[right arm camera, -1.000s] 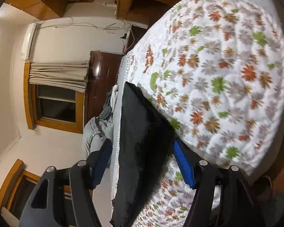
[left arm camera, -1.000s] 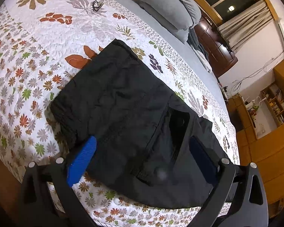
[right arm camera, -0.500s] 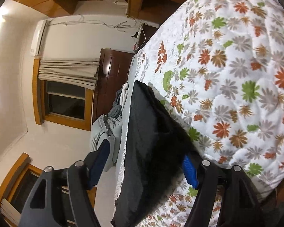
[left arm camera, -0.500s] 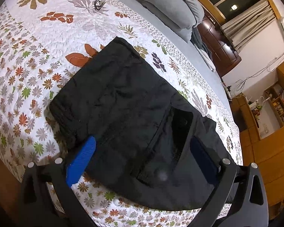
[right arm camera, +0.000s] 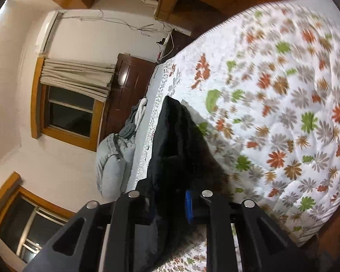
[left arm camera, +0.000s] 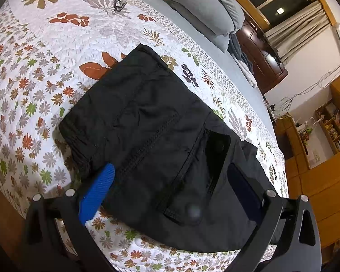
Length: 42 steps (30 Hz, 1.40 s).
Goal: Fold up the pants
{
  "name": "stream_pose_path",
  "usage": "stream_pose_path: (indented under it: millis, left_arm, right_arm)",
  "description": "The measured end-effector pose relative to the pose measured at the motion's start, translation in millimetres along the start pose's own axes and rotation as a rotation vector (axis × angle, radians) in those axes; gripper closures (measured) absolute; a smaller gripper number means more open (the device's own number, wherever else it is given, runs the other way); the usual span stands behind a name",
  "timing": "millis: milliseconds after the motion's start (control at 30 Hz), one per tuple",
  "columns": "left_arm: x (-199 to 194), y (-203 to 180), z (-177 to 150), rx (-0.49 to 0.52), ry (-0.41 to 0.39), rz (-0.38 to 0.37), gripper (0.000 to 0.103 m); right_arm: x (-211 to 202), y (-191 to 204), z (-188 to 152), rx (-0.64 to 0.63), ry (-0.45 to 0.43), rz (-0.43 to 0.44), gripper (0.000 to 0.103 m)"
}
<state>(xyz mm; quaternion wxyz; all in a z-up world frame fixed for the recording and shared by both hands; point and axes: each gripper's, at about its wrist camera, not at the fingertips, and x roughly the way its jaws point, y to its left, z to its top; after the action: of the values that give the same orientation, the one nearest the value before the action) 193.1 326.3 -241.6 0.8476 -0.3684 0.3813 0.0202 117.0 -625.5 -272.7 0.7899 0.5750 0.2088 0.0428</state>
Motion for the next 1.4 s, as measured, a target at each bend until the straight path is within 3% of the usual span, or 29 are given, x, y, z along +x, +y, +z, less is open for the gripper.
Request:
stream_pose_path:
  millis: [367, 667, 1133, 1400]
  left_arm:
    - [-4.1, 3.2, -3.5, -0.003, 0.002, -0.019, 0.004]
    - [-6.0, 2.1, -5.3, -0.006, 0.005, -0.034, 0.004]
    - [-7.0, 3.5, -5.7, -0.014, 0.006, -0.048, 0.004]
    - [-6.4, 4.4, -5.8, -0.015, 0.007, -0.047, 0.004]
  right_arm:
    - [-3.3, 81.3, -1.1, -0.148, -0.008, -0.057, 0.085]
    - [0.6, 149.9, -18.2, -0.335, -0.012, -0.176, 0.085]
    - [0.8, 206.2, -43.3, -0.502, -0.014, -0.263, 0.087]
    - [2.3, 237.4, -59.6, -0.62, -0.01, -0.263, 0.087]
